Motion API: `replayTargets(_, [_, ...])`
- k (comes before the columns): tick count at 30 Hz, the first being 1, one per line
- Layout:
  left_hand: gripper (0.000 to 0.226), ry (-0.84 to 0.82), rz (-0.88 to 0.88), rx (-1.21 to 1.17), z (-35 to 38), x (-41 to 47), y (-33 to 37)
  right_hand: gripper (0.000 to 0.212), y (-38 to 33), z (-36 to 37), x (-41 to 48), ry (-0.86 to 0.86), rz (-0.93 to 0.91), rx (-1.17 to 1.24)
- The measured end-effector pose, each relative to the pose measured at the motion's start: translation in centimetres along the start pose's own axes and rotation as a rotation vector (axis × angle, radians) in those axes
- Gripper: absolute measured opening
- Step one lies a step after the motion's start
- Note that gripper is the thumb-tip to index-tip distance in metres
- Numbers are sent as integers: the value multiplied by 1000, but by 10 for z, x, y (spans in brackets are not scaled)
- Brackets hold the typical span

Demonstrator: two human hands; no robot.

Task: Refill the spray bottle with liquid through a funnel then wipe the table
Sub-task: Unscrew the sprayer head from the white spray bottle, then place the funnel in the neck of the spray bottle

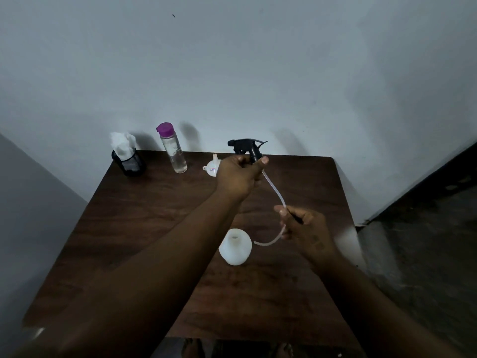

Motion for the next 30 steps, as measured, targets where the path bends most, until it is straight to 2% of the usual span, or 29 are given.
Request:
replayTargets(4, [16,-25,-203,-41,20,-8,-41,31,23,-22,1,33,74,-114])
replayTargets(8, [12,-28,-448,-79,39,-35,-94,24,74,-34,11,2,244,-179])
replayTargets(12, [9,-9,-592,-102,53,-58,-137,29,126,-40,21,-20,419,-243])
replayTargets(14, [30,-2,-637,-101,57,-66,-155,30,141,-40,25,-28,468,-289])
replayTargets(16, [45,3,-644,-84,59,-71,-169,24,150,-42,27,-24,509,-308])
replayTargets(17, [42,0,-638,-72,59,-74,-172,21,154,-43,29,-17,515,-317])
replayTargets(20, [9,-30,-634,-49,61,-84,-180,16,165,-46,34,24,509,-374])
replayTargets(22, [21,-75,-629,-16,62,-89,-188,13,175,-50,38,31,513,-441])
replayTargets(26, [18,-155,-669,32,59,-98,-198,10,194,-54,44,56,501,-505])
replayTargets(30, [24,-256,-597,139,52,-105,-208,14,200,-56,48,90,506,-528])
Point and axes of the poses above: each hand's wrist, its own x-axis towards the middle knuckle, its own z-axis out of the palm, y = z × x, the point moved 6 cm from there along x, towards the middle knuckle, and after that the axes turned 15 degrees about z, right-handed, at the moved point
